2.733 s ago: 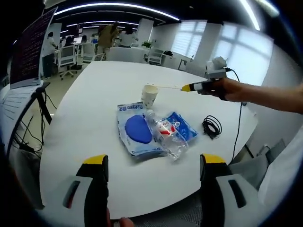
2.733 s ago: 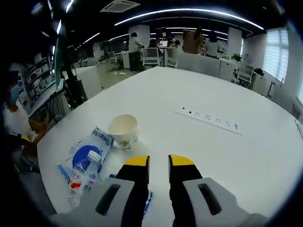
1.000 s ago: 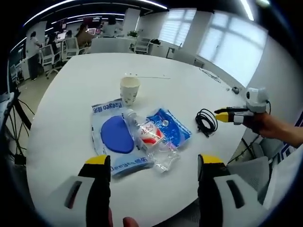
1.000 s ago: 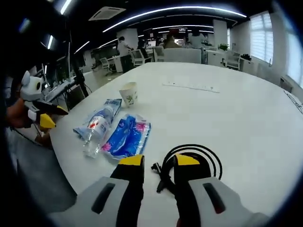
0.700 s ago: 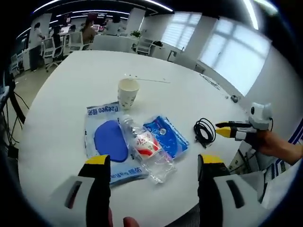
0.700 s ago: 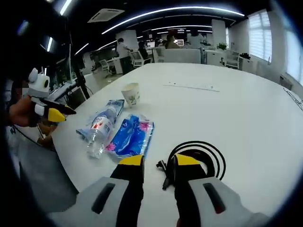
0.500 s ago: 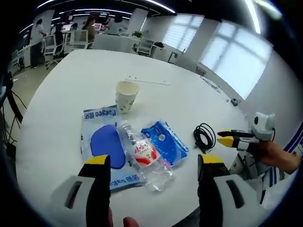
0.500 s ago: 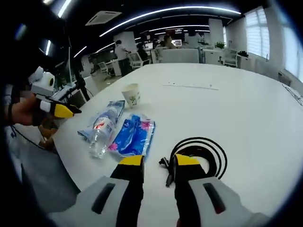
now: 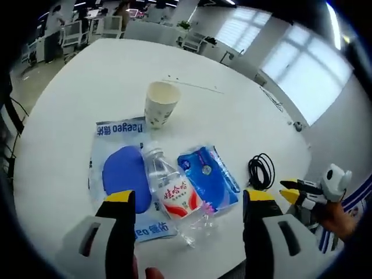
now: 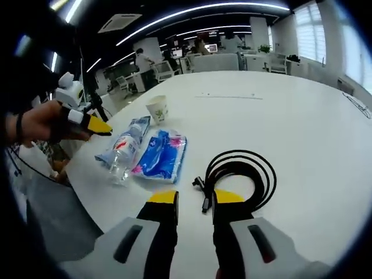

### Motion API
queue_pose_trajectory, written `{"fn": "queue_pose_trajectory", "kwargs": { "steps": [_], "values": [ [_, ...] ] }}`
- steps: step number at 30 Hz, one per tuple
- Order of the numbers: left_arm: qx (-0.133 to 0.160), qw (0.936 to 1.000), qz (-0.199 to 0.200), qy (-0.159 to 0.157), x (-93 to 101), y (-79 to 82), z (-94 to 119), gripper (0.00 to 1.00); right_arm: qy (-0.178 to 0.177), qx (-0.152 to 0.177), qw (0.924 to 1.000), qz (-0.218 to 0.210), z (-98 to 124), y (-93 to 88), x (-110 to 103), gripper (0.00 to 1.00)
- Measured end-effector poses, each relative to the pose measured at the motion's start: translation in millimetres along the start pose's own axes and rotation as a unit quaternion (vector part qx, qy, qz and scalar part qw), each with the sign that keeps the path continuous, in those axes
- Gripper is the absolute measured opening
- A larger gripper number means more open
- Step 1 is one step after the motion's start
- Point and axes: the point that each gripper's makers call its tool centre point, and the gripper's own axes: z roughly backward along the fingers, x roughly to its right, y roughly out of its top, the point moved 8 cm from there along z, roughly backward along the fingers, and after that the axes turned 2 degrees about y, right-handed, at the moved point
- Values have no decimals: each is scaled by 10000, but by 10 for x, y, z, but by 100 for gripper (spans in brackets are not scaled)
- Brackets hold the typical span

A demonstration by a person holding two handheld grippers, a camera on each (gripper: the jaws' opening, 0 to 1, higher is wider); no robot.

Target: Arrange the tabletop items into an orderly group along one side of the table until the central work area is clear of visible clutter.

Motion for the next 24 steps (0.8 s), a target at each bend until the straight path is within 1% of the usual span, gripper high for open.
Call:
{"fn": "queue_pose_trajectory", "kwargs": {
  "steps": [2,3,4,5,7,11,16,19,21,24],
  "values": [
    [-141,9997,30,209,-13,-6,-79,77,-18,14,10000,-20,12,-6,14,21],
    [-341,9988,21,360,-17,-35,-102,77,-36,23,10000,-39,20,-10,24,21],
    [-394,9983,55,428,-16,-45,-130,77,-45,25,10000,-54,26,-13,31,21],
    [-373,9982,126,453,-8,-42,-169,77,-63,29,10000,-66,35,-18,42,21],
    [-449,9971,250,560,-7,-49,-228,78,-74,33,9999,-76,49,-22,52,21],
    [-524,9954,335,723,-3,-43,-311,78,-92,38,9999,-83,71,-31,76,21],
    [-651,9936,338,860,11,-33,-428,76,-54,30,9999,-88,75,-43,78,24],
    [-738,9925,210,955,-2,-26,-496,74,0,35,10000,-70,80,-41,64,27],
    [-761,9920,201,986,-18,-21,-527,74,26,32,10000,-65,86,-39,56,29],
    [-788,9909,119,1081,-36,-26,-549,68,33,38,10000,-51,94,-39,57,31]
  ]
}}
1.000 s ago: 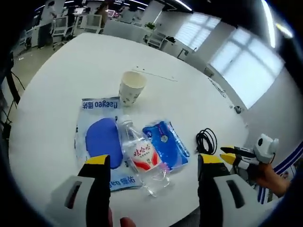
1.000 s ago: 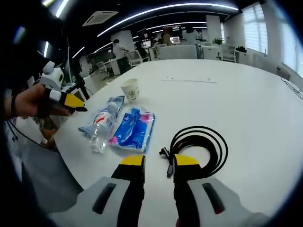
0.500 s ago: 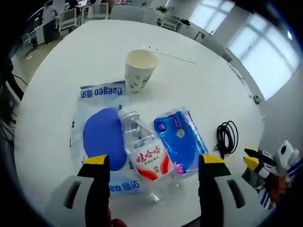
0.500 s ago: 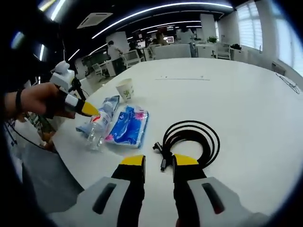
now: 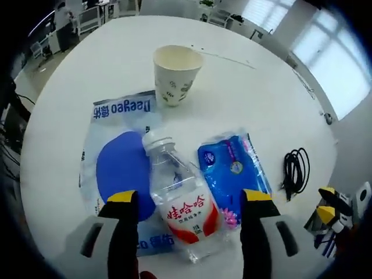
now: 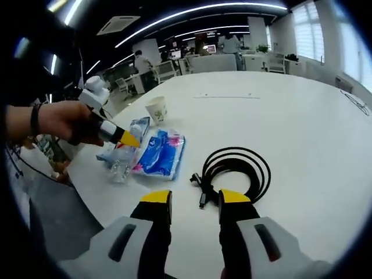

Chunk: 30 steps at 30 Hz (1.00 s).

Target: Arrange the tabletop items into an orderly group along one side of the table until the central work area is clear of visible clutter.

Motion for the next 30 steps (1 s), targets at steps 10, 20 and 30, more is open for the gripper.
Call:
{"fn": "queue_pose_trajectory", "kwargs": {
  "steps": [10,20,30],
  "values": [
    [156,9998,-8,-93,-63,-62,55,41,-10,-19,10000,0,2,-9,-5,31],
    [478,9983,-221,-246,-75,-177,191,37,2,0,10000,-20,-19,-1,-32,29],
    [771,9953,-546,-212,-80,-274,391,36,33,-12,10000,7,-49,-2,-75,28]
  ]
}}
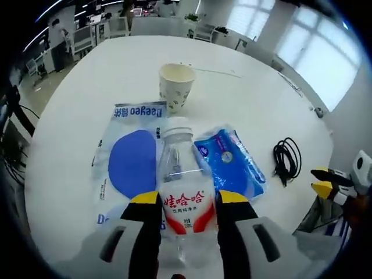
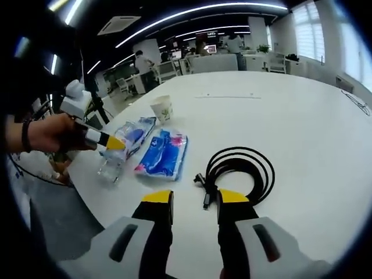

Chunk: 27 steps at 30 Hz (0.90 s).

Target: Arrange the tabletop items into an orderly group along one side of the table until the central work area is clear of visible clutter.

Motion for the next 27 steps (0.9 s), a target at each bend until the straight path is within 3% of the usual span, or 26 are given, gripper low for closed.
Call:
{"fn": "queue_pose_trajectory", "kwargs": {
  "steps": [13,27],
  "values": [
    [254,9994,-226,-26,-22,-103,320,35,47,-8,10000,38,-29,-2,-88,26],
    [353,9947,-955,-107,7,-322,596,35,90,1,9999,117,-62,50,-120,26]
  ]
}}
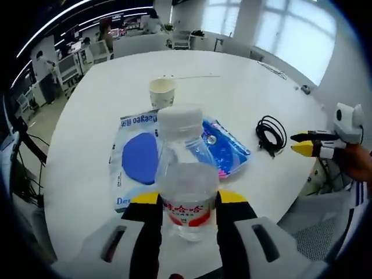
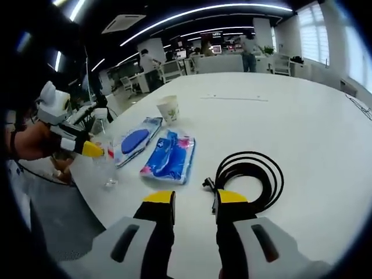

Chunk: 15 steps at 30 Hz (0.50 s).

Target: Arrange the tabletop items into an orderly group along one side of the table until the central work area is clear of visible clutter.

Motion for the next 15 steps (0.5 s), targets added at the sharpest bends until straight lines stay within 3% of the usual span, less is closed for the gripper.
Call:
{"fn": "queue_pose_trajectory", "kwargs": {
  "steps": [5,15],
  "values": [
    [45,10000,-32,-7,1,-66,67,35,-1,-28,10000,17,3,-5,-6,26],
    [163,9987,-486,11,63,-203,166,35,57,-66,9999,65,-32,23,-43,25]
  ]
}}
